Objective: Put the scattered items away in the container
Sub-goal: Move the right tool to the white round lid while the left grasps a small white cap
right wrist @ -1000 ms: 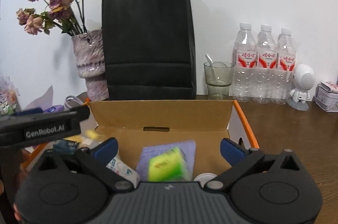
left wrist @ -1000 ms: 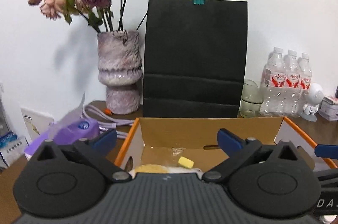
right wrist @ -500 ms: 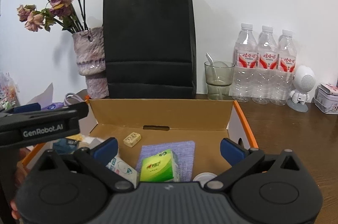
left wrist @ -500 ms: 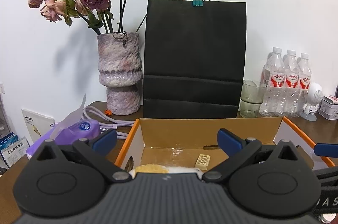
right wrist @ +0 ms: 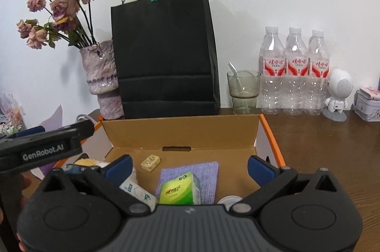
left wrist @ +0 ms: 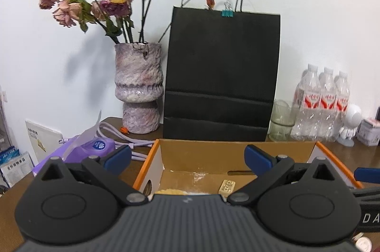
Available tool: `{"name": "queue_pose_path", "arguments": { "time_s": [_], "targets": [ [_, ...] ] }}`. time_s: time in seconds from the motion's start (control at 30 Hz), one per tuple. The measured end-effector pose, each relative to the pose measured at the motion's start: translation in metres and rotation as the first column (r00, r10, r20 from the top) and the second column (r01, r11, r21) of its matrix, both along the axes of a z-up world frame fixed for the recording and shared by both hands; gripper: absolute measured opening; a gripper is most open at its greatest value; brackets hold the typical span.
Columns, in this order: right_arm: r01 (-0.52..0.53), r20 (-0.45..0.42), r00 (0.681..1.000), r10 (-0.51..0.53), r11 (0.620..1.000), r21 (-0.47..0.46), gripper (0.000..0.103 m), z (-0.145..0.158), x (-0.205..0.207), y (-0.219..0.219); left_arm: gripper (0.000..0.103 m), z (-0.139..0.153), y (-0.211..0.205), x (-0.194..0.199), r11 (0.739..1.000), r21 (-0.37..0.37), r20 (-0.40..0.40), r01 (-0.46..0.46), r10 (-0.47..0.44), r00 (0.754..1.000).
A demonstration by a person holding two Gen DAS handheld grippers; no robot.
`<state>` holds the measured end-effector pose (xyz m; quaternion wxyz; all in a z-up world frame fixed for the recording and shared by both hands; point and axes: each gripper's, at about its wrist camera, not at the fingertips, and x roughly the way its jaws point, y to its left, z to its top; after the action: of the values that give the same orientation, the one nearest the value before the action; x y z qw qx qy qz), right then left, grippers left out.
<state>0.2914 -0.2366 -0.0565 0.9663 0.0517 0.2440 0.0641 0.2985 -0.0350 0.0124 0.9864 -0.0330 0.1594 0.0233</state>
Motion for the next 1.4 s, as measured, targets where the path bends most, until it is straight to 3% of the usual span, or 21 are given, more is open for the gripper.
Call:
{"name": "queue_pose_path", "arguments": {
  "time_s": [0.13,0.47,0.63,0.83,0.97,1.23,1.33,1.4],
  "targets": [
    [0.002,0.024,1.000,-0.001,1.000,-0.019,0.103,0.010,-0.012,0.000,0.103,0.012,0.009,-0.018,0.999,-0.051,0.016,0.002,-0.001,1.000],
    [0.039,0.069,0.997,-0.032,0.994,-0.098,0.103,0.020,-0.087,-0.014,0.103,0.014,0.037,-0.081,0.998,-0.057,-0.004,-0.006,0.006,1.000],
    [0.051,0.025,0.998,-0.050,0.998,-0.039,0.103,0.007,-0.127,-0.040,0.103,0.005,0.039,-0.111,0.997,-0.075,-0.060,0.008,-0.013,0.998],
    [0.090,-0.042,0.995,-0.092,0.995,-0.036,0.103,-0.017,-0.154,-0.068,0.103,-0.018,0.031,-0.138,0.999,-0.034,-0.122,0.042,-0.046,0.991],
    [0.102,-0.079,0.991,-0.106,0.993,-0.050,0.103,-0.035,-0.163,-0.079,0.103,-0.034,0.015,-0.141,0.996,-0.029,-0.193,0.082,-0.086,0.978],
    [0.081,-0.109,0.990,-0.095,0.988,-0.130,0.103,-0.051,-0.150,-0.084,0.103,-0.053,-0.032,-0.124,0.991,0.012,-0.243,0.132,-0.125,0.962],
    [0.068,-0.110,0.990,-0.084,0.987,-0.147,0.101,-0.048,-0.136,-0.088,0.101,-0.060,-0.049,-0.109,0.990,0.069,-0.256,0.122,-0.101,0.961],
    [0.056,-0.124,0.989,-0.075,0.987,-0.152,0.098,-0.048,-0.123,-0.090,0.093,-0.064,-0.060,-0.100,0.987,0.116,-0.271,0.110,-0.075,0.960]
  ]
}}
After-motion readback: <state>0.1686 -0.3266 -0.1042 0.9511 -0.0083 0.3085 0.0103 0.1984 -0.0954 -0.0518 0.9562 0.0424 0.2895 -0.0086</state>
